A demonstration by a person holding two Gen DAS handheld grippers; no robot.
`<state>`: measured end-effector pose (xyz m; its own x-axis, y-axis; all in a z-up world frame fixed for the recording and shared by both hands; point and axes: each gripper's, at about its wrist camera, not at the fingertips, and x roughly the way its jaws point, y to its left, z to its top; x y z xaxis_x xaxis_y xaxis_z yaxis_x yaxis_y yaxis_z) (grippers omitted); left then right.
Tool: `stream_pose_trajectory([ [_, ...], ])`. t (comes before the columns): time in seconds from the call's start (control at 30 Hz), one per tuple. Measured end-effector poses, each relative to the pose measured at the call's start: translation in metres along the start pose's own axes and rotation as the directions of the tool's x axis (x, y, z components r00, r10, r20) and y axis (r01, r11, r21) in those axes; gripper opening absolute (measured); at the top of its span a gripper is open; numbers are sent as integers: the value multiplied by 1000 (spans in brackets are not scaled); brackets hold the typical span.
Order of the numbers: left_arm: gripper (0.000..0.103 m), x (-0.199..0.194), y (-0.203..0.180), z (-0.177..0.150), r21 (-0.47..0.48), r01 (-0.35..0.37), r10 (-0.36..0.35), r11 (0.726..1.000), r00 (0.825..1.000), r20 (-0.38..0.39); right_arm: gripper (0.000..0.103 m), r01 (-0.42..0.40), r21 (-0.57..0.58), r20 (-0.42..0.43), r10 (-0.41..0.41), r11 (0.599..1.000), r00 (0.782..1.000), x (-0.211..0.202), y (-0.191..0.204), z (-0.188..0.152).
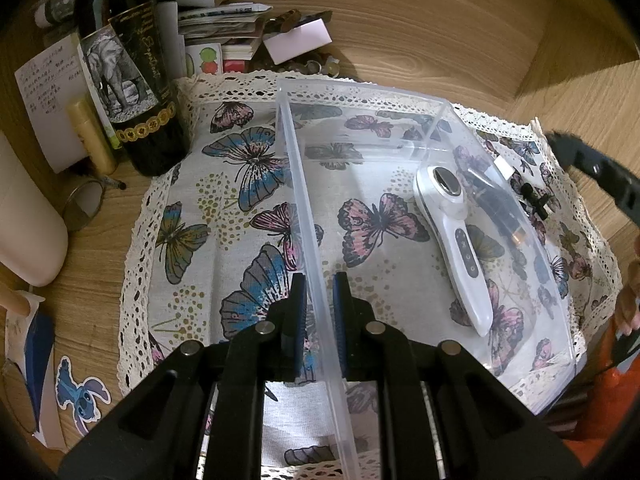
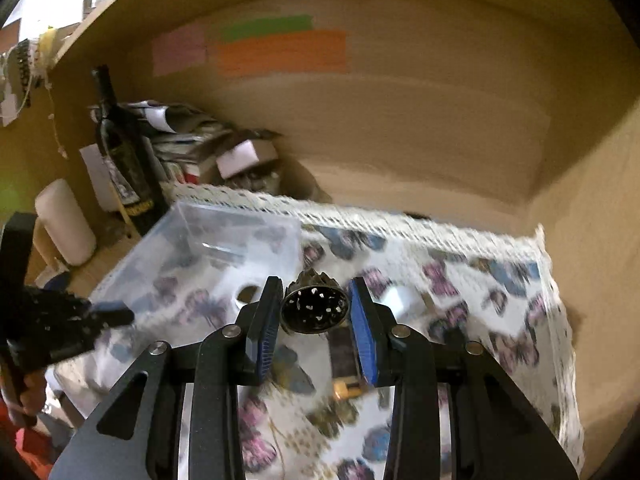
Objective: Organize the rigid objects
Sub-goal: 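Grasp the small black bell-shaped item with the right gripper and drop it in the box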
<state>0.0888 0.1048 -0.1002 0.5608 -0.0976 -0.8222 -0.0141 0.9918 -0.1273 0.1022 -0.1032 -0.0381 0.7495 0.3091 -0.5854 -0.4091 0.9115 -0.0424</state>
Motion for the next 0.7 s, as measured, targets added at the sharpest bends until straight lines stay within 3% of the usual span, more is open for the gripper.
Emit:
stream_pose_trajectory([
  [0.33, 13, -1, 1, 1, -3, 1, -1, 1000, 1000, 0, 31, -106, -59, -64, 102, 993, 993, 39, 32, 12],
  [0.5, 13, 0, 1, 1, -1, -4, 4, 1000, 1000, 0, 31, -192, -78, -140, 180, 978, 974, 55, 47, 8],
  [0.7, 13, 0, 1, 2, -4, -3, 3, 1000, 1000, 0, 32, -222, -115, -210, 195, 968, 958, 71, 62, 0],
])
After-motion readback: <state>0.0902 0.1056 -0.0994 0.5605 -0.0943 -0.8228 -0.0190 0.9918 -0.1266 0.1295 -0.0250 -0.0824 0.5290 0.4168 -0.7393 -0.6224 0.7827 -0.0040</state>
